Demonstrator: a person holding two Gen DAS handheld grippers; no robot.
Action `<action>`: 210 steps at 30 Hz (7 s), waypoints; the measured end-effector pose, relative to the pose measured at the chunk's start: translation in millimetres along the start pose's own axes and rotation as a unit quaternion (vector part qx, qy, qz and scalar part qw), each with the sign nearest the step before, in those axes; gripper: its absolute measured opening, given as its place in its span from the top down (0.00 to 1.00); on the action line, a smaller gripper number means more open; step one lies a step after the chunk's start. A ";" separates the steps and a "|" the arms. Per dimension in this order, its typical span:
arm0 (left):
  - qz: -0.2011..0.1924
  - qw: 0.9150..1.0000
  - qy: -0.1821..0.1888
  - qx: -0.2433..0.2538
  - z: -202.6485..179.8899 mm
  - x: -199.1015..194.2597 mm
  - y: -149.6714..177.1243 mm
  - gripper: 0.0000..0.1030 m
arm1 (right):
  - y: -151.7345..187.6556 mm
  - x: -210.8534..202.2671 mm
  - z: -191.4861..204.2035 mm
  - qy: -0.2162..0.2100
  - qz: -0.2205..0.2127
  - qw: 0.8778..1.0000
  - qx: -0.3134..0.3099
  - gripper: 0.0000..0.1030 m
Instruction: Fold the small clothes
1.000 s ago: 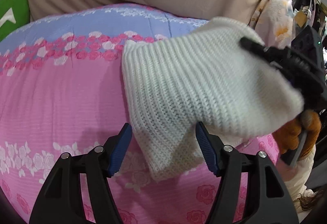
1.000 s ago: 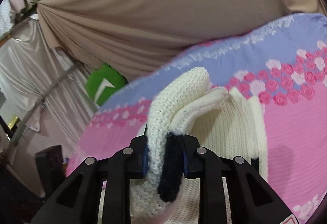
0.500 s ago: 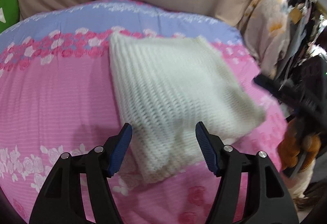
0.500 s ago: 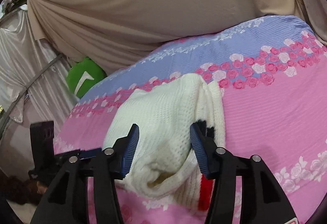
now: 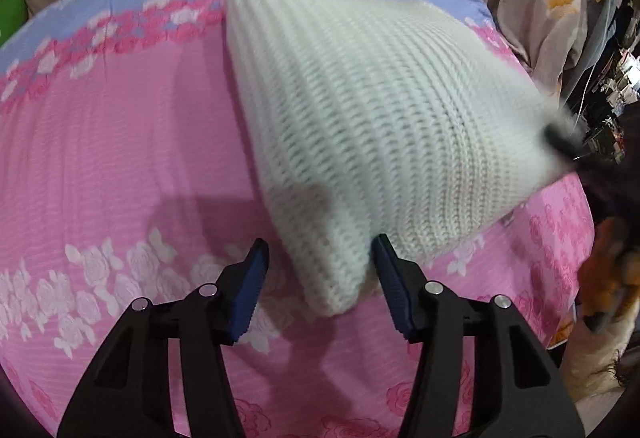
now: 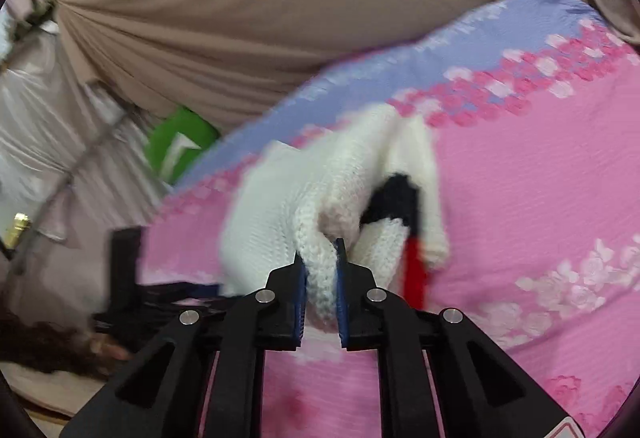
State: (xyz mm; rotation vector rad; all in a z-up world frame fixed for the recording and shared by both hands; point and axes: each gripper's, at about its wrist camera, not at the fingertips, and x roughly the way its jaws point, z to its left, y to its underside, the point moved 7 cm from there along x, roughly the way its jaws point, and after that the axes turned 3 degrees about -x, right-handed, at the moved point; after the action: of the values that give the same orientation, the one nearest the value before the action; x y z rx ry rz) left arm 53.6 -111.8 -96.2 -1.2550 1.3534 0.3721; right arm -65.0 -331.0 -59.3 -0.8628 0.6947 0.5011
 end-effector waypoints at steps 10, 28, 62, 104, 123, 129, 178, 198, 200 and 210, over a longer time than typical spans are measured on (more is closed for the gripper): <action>-0.092 0.995 0.018 0.022 -7.5 -61.6 -18.8 0.46 | -41.1 -46.7 24.6 -0.058 -0.079 0.995 -0.006 0.63; -0.104 0.993 -0.060 0.021 -29.0 -18.0 -74.9 0.36 | -122.5 31.0 21.9 -0.015 -0.070 0.997 -0.035 0.87; -0.053 0.996 -0.070 0.008 -12.0 -8.2 -20.8 0.31 | 13.2 -13.2 16.8 -0.005 -0.015 1.000 -0.017 0.91; -0.115 0.992 -0.051 0.000 -16.8 -37.4 -61.3 0.27 | -63.7 7.6 -38.9 0.075 -0.060 0.994 0.047 0.98; -0.125 0.991 -0.048 -0.008 -12.7 -43.7 -58.7 0.21 | -74.6 -36.2 76.6 -0.078 -0.123 0.987 -0.063 0.83; -0.124 0.991 -0.042 0.007 -23.3 -36.4 -64.6 0.20 | -54.3 18.5 6.5 0.037 -0.041 0.998 -0.030 0.83; -0.129 0.983 -0.116 0.057 -53.4 3.3 -107.8 0.18 | -136.3 27.3 23.2 0.045 -0.082 0.992 -0.083 0.88; -0.122 0.991 -0.061 0.010 -26.6 -17.9 -84.6 0.07 | -53.2 -14.0 -12.7 0.067 -0.053 0.996 0.007 0.33; -0.105 0.994 -0.040 -0.013 -16.0 -15.4 -75.7 0.07 | -38.4 -6.5 -19.4 0.040 -0.035 0.998 0.034 0.33; -0.059 0.995 0.028 -0.076 -8.9 13.7 -75.3 0.06 | -37.7 35.7 -10.8 -0.032 0.002 0.997 0.069 0.24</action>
State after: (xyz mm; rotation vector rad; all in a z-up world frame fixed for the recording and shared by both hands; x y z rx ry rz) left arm 114.1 -152.7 -71.8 -1.4751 1.3106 0.3642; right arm -20.1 -356.6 -70.9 -0.7126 0.6647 0.4769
